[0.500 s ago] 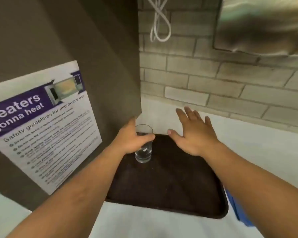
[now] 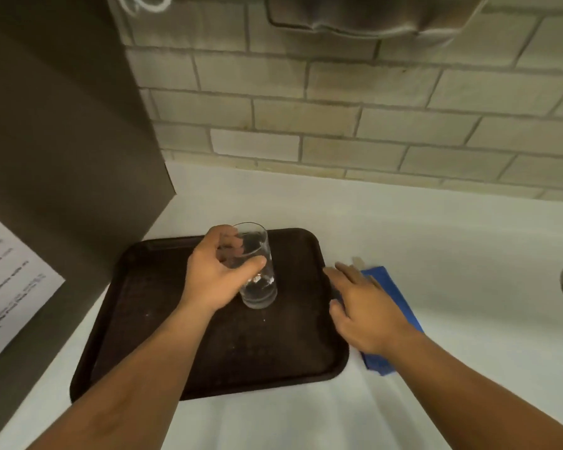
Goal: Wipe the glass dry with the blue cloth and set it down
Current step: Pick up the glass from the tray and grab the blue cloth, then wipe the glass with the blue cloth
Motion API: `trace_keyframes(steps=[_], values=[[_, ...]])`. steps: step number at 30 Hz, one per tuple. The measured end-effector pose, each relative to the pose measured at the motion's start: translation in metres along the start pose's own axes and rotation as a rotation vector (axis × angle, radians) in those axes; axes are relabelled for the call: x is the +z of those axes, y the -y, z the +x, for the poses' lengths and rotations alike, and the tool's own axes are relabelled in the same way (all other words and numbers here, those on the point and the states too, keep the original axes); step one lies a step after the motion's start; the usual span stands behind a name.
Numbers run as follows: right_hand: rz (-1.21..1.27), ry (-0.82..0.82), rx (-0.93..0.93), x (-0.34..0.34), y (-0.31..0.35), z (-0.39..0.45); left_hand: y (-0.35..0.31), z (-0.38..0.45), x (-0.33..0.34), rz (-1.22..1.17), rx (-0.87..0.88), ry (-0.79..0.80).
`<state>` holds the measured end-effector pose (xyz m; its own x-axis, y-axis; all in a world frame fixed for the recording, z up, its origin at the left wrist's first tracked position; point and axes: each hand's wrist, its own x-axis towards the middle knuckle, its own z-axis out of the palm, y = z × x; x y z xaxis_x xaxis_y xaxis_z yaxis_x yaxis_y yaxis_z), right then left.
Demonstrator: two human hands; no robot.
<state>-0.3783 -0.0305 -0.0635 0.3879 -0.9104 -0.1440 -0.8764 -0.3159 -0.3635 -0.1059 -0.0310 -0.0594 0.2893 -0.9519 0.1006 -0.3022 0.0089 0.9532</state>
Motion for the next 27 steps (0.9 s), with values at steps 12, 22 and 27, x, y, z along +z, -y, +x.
trace_keyframes(steps=[12,22,27], values=[[-0.112,-0.001,-0.115,0.033,-0.105,0.026,-0.031,-0.015,0.042,-0.786,-0.469,0.139],[1.838,-0.065,0.107,-0.021,-0.036,0.035,-0.058,-0.037,0.03,-0.772,-0.64,0.013],[1.046,0.139,-0.196,-0.004,0.067,0.007,-0.066,-0.038,0.015,-0.824,-0.687,0.105]])
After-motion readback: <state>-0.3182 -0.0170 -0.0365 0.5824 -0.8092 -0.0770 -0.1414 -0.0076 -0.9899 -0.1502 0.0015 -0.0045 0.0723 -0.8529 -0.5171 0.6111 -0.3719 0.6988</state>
